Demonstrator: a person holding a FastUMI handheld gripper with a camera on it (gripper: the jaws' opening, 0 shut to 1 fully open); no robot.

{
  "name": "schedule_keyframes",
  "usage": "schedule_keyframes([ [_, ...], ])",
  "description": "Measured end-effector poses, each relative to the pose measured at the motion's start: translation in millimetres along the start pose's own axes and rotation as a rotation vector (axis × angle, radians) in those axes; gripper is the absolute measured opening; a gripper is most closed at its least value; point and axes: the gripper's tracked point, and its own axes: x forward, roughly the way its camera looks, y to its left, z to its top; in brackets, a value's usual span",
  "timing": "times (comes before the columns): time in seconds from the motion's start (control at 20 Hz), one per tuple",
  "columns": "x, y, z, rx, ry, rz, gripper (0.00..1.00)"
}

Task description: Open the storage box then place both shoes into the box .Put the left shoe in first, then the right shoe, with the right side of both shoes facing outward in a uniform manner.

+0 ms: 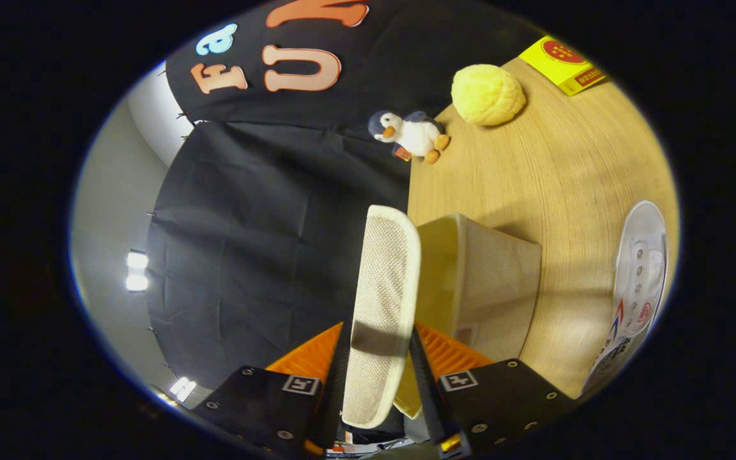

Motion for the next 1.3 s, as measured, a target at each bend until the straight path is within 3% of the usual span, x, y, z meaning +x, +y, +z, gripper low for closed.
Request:
schedule_keyframes([
  [0.1,-1,22,8,-0.028,-0.032,0.012,0.34],
  [0.4,27,107,0,-0.147,0.004,0.135,0.18],
  [0.75,95,157,-12,-0.205,0.029,0.182,0.13],
  [1.0,151,172,-23,-0.216,0.047,0.147,0.13],
  [1.15,175,189,-29,-0.185,0.062,0.161,0.19],
  [1.2,176,203,-34,-0.188,0.08,0.203,0.34],
  [1.25,172,211,-36,-0.214,0.088,0.219,0.42],
  [1.3,167,211,-35,-0.258,0.077,0.211,0.58],
])
